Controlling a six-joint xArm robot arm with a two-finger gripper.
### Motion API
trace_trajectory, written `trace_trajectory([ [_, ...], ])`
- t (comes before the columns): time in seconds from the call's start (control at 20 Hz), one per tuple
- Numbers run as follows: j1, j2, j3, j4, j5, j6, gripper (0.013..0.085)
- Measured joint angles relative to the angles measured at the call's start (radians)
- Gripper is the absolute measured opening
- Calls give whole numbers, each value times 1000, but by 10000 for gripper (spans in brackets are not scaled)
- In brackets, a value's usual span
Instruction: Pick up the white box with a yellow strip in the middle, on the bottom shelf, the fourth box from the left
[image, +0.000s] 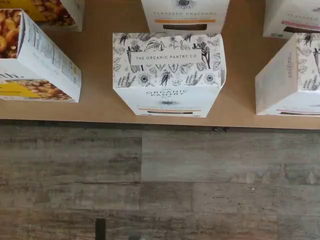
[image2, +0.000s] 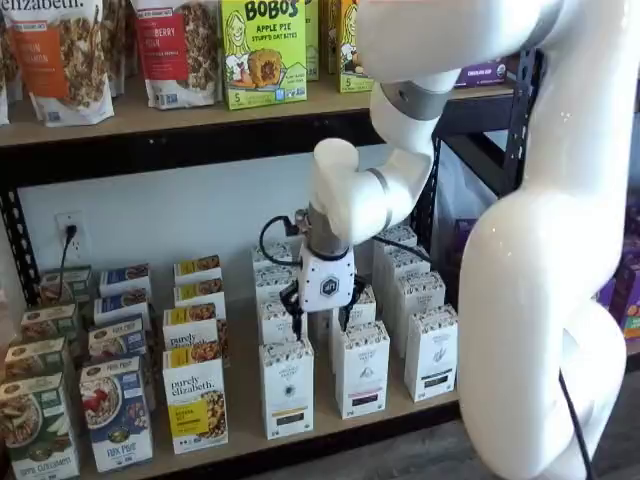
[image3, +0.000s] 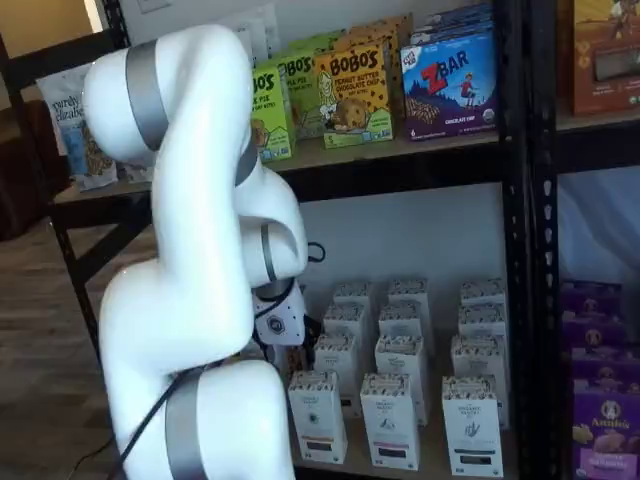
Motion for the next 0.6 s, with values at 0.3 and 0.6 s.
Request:
trace_trajectory([
  [0.3,6,85,-49,-51,-27,55,850],
  [0.6,17,158,-100,-73,-54,86,850],
])
